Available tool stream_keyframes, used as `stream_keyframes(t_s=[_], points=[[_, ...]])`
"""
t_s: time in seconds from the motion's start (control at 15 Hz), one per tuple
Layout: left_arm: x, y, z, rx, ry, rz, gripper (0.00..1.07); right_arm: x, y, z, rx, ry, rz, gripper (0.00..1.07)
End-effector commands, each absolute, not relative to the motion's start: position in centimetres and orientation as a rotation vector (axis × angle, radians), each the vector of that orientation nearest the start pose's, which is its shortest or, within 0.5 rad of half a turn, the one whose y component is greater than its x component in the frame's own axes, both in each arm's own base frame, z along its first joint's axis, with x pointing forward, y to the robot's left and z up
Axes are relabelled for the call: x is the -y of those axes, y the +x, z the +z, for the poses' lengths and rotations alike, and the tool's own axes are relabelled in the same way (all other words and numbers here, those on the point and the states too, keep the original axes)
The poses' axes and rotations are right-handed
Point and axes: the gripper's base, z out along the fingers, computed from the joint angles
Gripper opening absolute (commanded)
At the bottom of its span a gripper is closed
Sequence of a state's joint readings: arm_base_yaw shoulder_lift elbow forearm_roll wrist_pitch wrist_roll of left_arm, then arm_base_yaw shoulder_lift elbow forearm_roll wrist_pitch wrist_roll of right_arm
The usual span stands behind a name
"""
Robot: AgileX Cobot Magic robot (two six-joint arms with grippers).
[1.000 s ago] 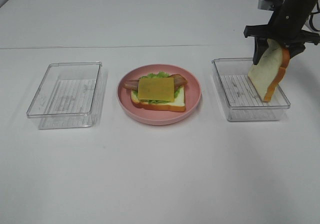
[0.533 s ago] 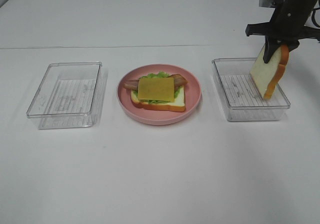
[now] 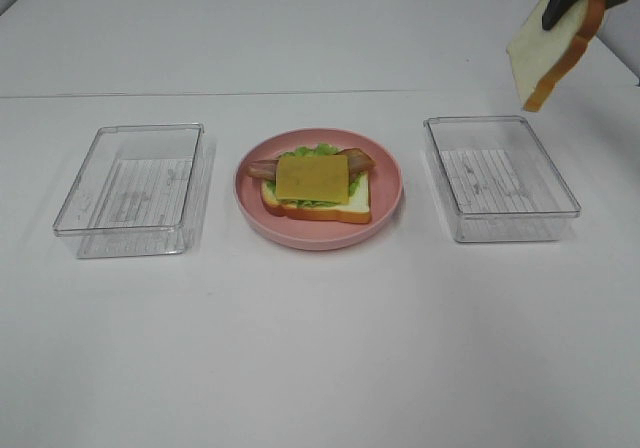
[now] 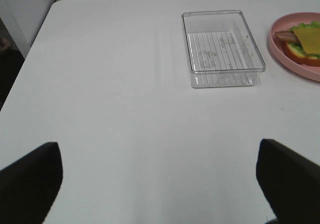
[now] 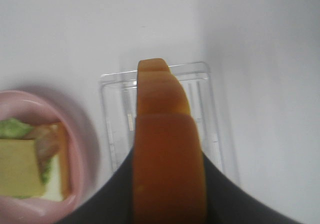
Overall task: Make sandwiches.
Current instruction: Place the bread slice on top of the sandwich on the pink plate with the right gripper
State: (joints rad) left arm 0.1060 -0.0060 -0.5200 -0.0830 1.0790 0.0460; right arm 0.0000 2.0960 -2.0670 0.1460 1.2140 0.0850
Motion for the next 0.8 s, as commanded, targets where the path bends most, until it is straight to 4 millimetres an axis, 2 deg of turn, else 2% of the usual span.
stream_keyframes(t_s=[0.07,0.13,0.2,0.27,0.4,0.47,0.6,0.67,0.73,0.8], points=[[0.8,-1.0,28.1,-2.017,-0.061,-0.007,0.98,-2.2,43.8,31.2,-2.81,0.135,0.39,0.0],[0.8,-1.0,28.1,-2.017,-0.061,-0.007,0.98,-2.9,43.6,30.7,-2.801,0.118,0.482,0.0],[0.8,-1.0,28.1,-2.017,-0.061,-0.007,0.98,-4.0,43.4,29.7,-2.744,0.123,0.675,0.0],[0.8,-1.0,28.1,-2.017,-0.061,-0.007,0.98,-4.4,43.2,29.2,-2.722,0.13,0.748,0.0],[0.8,-1.0,28.1,-2.017,-0.061,-0.007,0.98,-6.6,42.7,26.4,-2.647,0.102,1.107,0.0],[0.8,-1.0,28.1,-2.017,-0.061,-0.007,0.98,-7.3,42.6,25.7,-2.609,0.096,1.183,0.0],[0.8,-1.0,28.1,-2.017,-0.061,-0.007,0.98,-9.1,42.3,24.9,-2.593,0.052,1.194,0.0],[0.8,-1.0,28.1,-2.017,-0.061,-0.007,0.98,-11.5,42.5,24.1,-2.578,0.023,1.168,0.0],[0.8,-1.0,28.1,-2.017,-0.061,-0.007,0.98,-12.8,42.7,23.3,-2.575,0.024,1.167,0.0],[0.8,-1.0,28.1,-2.017,-0.061,-0.007,0.98,-13.2,42.8,22.7,-2.582,0.031,1.172,0.0]])
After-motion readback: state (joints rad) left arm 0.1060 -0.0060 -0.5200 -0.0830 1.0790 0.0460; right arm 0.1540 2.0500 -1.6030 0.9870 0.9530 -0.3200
